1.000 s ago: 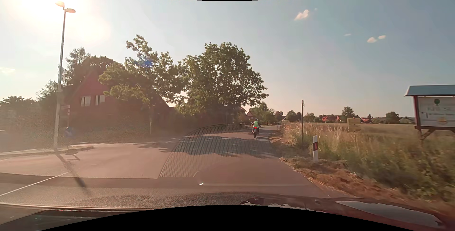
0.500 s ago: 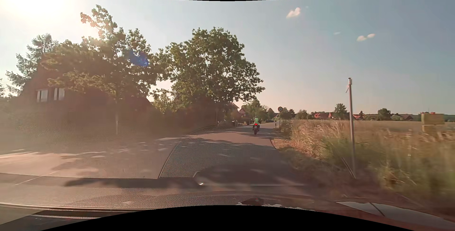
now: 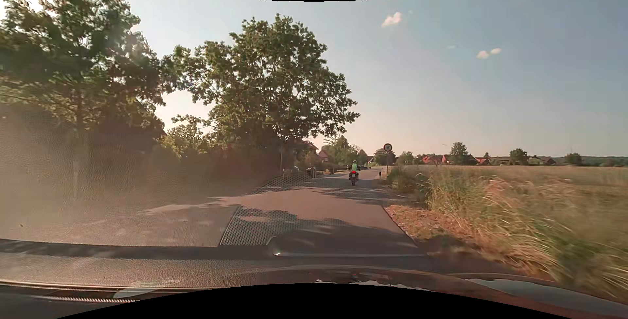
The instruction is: Follow the waypoints while adhering to traffic rules and regulations
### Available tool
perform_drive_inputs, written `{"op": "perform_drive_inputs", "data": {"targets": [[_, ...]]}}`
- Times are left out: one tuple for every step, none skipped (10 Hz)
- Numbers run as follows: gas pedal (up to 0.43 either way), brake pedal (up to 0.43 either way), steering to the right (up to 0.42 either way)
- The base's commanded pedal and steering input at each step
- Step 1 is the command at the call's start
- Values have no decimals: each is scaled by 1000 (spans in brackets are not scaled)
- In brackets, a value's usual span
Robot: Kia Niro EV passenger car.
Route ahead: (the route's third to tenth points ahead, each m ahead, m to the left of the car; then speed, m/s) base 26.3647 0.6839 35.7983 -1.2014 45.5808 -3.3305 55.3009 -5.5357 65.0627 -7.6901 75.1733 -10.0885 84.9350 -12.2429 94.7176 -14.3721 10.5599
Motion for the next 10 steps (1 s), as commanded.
{"op": "perform_drive_inputs", "data": {"targets": [[280, 0, 43], [280, 0, 42], [280, 0, 43], [280, 0, 43], [280, 0, 43], [280, 0, 43], [268, 0, 42], [260, 0, 41], [260, 0, 41], [260, 0, 38]]}}
